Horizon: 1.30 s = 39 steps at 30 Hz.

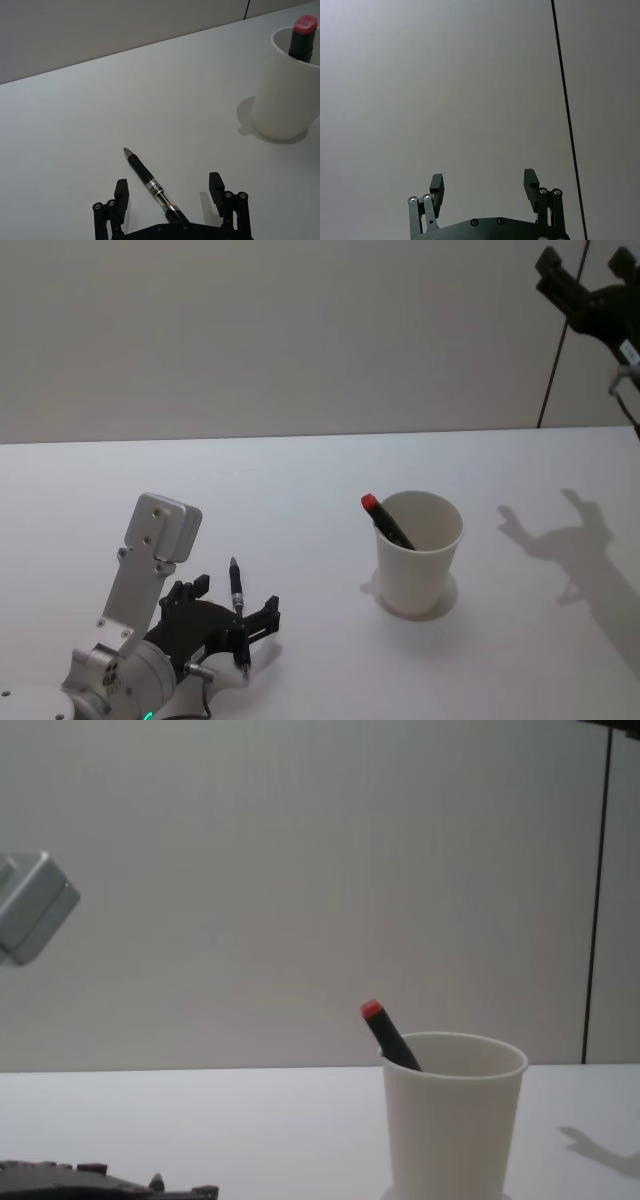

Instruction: Place the pen into the pen holder.

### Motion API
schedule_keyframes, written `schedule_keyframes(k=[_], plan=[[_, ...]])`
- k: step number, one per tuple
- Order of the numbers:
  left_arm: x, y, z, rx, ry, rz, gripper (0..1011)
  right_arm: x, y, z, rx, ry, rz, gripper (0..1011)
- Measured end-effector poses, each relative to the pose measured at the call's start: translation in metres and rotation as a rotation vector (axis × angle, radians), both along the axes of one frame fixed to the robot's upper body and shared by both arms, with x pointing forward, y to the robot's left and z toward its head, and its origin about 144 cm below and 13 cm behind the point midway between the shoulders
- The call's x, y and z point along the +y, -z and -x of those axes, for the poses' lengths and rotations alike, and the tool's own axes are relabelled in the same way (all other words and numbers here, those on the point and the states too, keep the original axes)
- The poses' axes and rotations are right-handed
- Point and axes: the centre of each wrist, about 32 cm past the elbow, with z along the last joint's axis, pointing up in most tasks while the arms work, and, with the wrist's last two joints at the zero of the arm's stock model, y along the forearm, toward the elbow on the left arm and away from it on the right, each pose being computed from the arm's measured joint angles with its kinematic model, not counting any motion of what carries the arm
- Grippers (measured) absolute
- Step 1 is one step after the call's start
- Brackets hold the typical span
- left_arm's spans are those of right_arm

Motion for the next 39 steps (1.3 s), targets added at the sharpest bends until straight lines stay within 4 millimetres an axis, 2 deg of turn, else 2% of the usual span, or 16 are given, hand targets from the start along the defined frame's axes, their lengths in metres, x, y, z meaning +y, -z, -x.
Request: schedule_keyframes(k=[39], plan=[[-0.001,0.016,0.009,-0.013,0.058,-0.12,1001,0.0,0.0,0.0,0.0,0.0,0.0,1001]])
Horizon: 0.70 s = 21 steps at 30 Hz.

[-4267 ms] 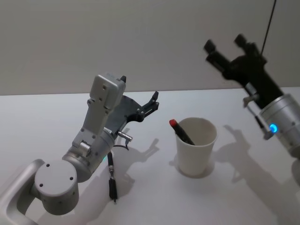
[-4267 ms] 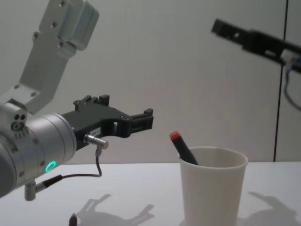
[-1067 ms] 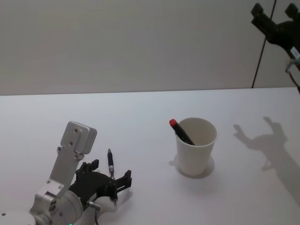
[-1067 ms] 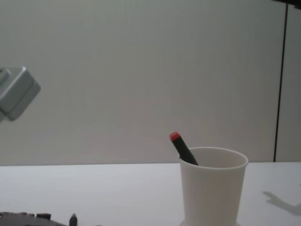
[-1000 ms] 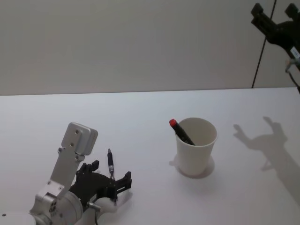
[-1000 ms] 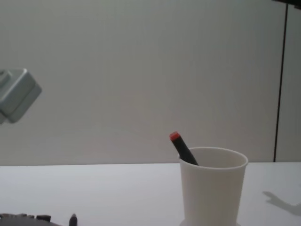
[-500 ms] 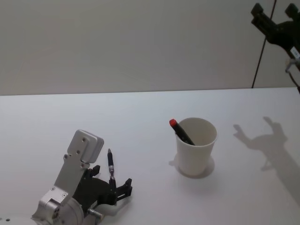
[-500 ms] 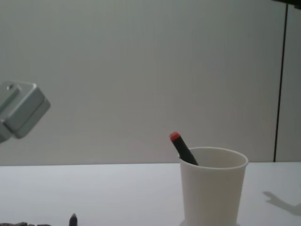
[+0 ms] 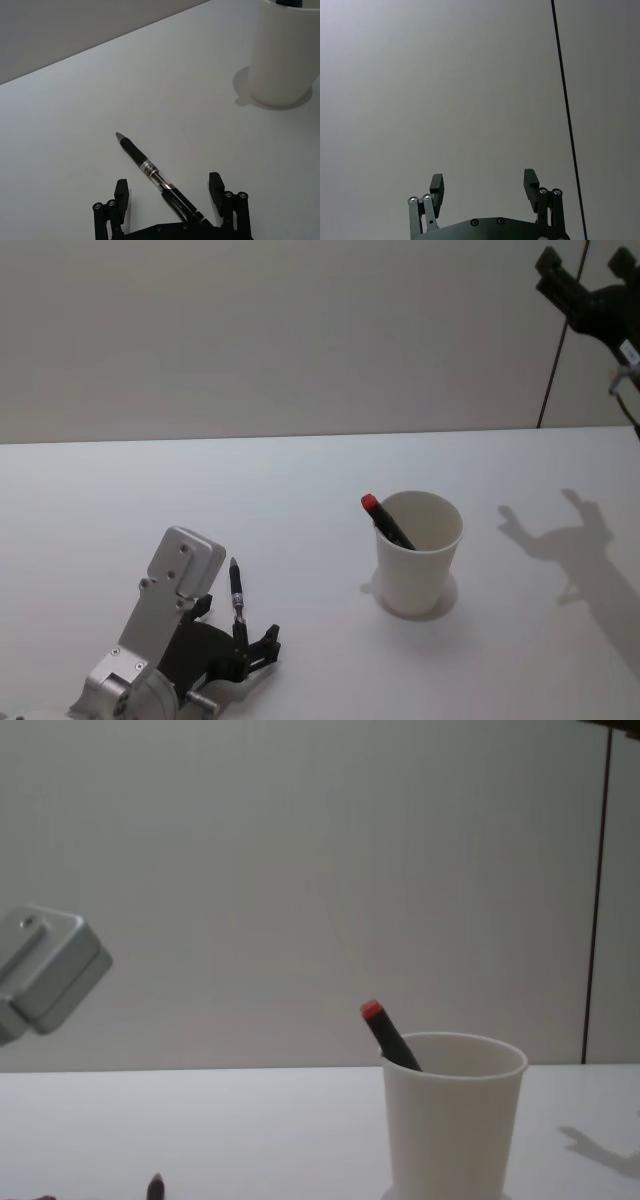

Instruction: Place the pen into the pen holder.

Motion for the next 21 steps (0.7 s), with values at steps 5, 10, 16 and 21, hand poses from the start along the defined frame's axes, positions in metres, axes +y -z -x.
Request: schedule_keyframes(k=[5,10,16,21], plan=[[0.0005,0.0025,0.0015,-0.006,0.001,-0.008,1001,0.0,0.0,0.0,0.0,0.0,0.0,1001],[0.0011,0.0042,0.0027,-0.012,0.001,-0.014,1001,0.0,0.0,0.0,0.0,0.0,0.0,1001],[0.0018,0.0055,0.0035,-0.017,0.001,-0.02,1001,0.0,0.0,0.0,0.0,0.0,0.0,1001],[0.0021,0.0061,0.0039,-0.02,0.001,-0.023,1001,0.0,0.0,0.0,0.0,0.0,0.0,1001]])
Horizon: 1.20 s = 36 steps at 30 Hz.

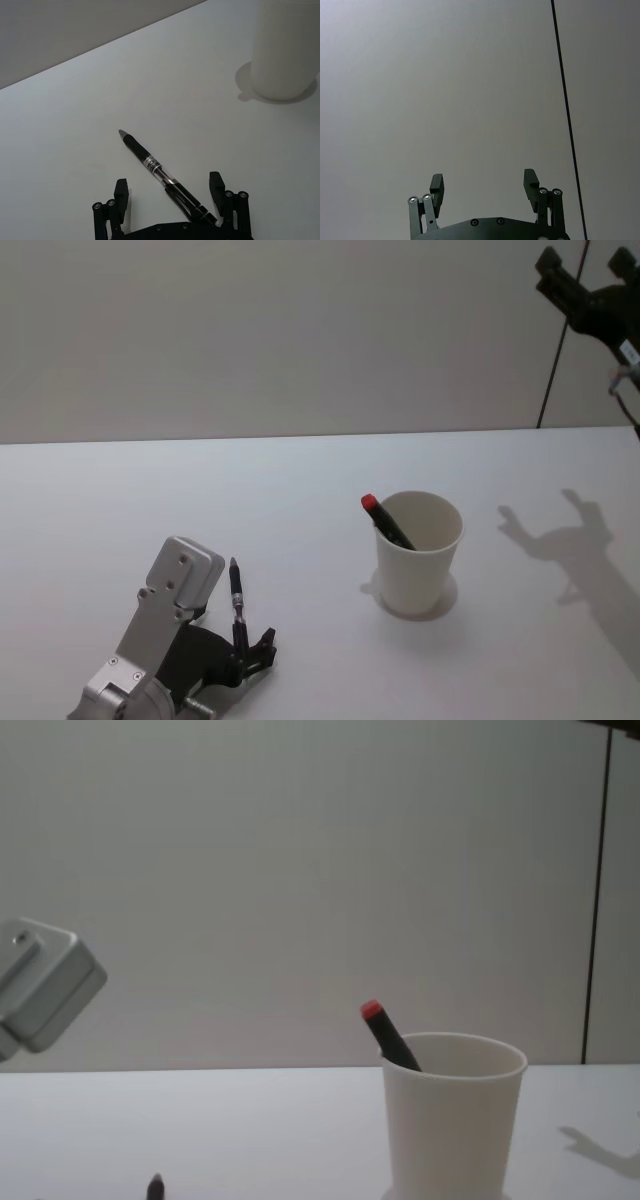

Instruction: Place the pen into the pen holder.

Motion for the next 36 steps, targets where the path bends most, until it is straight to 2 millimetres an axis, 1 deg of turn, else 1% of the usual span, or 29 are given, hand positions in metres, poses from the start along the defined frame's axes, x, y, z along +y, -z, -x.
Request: schedule_keyframes(k=[5,8,9,12,13,14,15,18,20,21,22,23,31,32,34,36], plan=[[0.0003,0.0004,0.0003,-0.002,0.0,-0.002,999,0.0,0.0,0.0,0.0,0.0,0.0,1001],[0.0004,0.0006,0.0004,-0.003,0.0,-0.003,945,0.0,0.0,0.0,0.0,0.0,0.0,1001],[0.0004,0.0006,0.0005,-0.003,0.0,-0.004,912,0.0,0.0,0.0,0.0,0.0,0.0,1001],[0.0005,0.0007,0.0005,-0.004,0.0,-0.004,867,0.0,0.0,0.0,0.0,0.0,0.0,1001],[0.0005,0.0008,0.0005,-0.004,0.0,-0.005,817,0.0,0.0,0.0,0.0,0.0,0.0,1001],[0.0006,0.0009,0.0005,-0.004,0.0,-0.005,798,0.0,0.0,0.0,0.0,0.0,0.0,1001],[0.0006,0.0009,0.0006,-0.004,0.0,-0.005,745,0.0,0.0,0.0,0.0,0.0,0.0,1001],[0.0007,0.0011,0.0006,-0.004,-0.001,-0.006,689,0.0,0.0,0.0,0.0,0.0,0.0,1001],[0.0007,0.0011,0.0006,-0.004,-0.001,-0.006,608,0.0,0.0,0.0,0.0,0.0,0.0,1001],[0.0007,0.0012,0.0006,-0.004,-0.001,-0.006,592,0.0,0.0,0.0,0.0,0.0,0.0,1001],[0.0007,0.0012,0.0007,-0.004,-0.001,-0.007,546,0.0,0.0,0.0,0.0,0.0,0.0,1001],[0.0007,0.0012,0.0007,-0.004,-0.001,-0.007,524,0.0,0.0,0.0,0.0,0.0,0.0,1001],[0.0008,0.0015,0.0009,-0.004,-0.002,-0.008,248,0.0,0.0,0.0,0.0,0.0,0.0,1001],[0.0008,0.0015,0.0009,-0.004,-0.002,-0.008,248,0.0,0.0,0.0,0.0,0.0,0.0,1001],[0.0008,0.0014,0.0009,-0.005,-0.002,-0.008,154,0.0,0.0,0.0,0.0,0.0,0.0,1001],[0.0008,0.0014,0.0009,-0.005,-0.002,-0.008,134,0.0,0.0,0.0,0.0,0.0,0.0,1001]])
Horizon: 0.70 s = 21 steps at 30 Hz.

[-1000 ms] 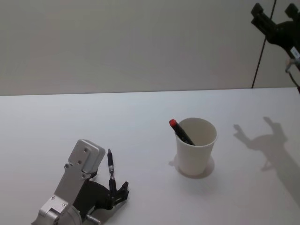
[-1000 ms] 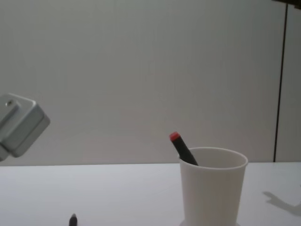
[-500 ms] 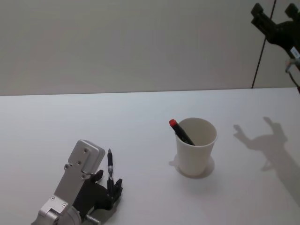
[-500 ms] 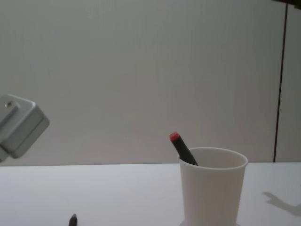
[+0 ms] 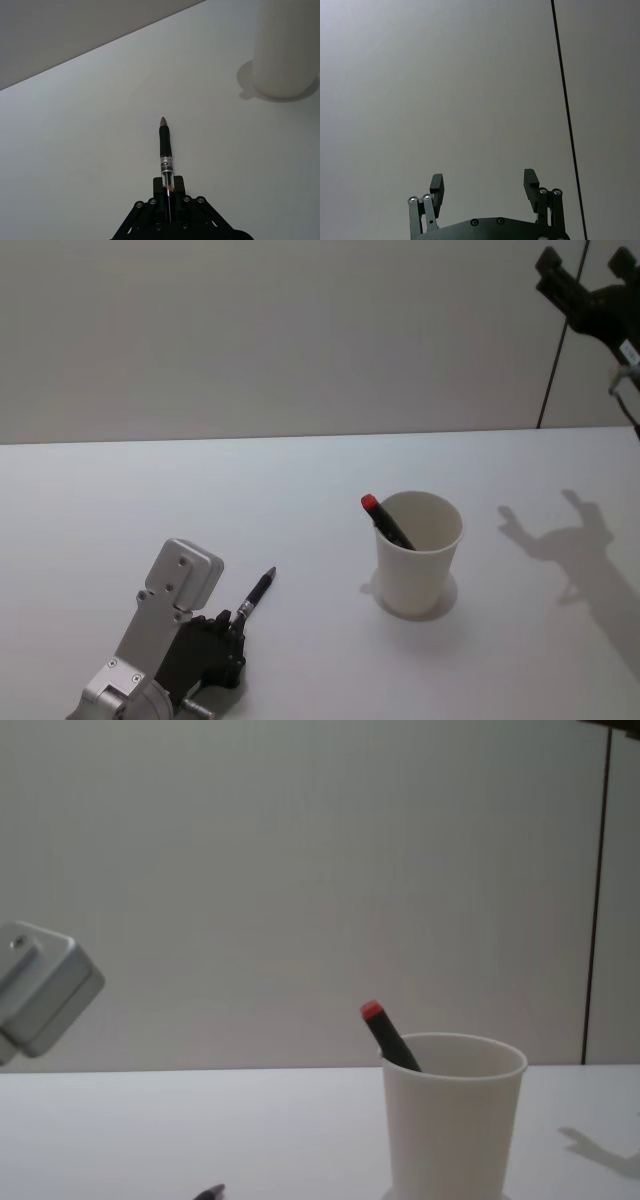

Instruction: Place the pen into the pen holder.

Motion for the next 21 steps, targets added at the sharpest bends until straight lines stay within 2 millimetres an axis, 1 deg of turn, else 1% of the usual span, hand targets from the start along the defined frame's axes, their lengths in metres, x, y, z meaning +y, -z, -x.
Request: schedule_keyframes(k=[4,21], plan=[[-0.0001,0.0,0.0,0.0,0.0,0.0,114,0.0,0.0,0.0,0.0,0.0,0.0,1001],[-0.0001,0.0,0.0,0.0,0.0,0.0,114,0.0,0.0,0.0,0.0,0.0,0.0,1001]])
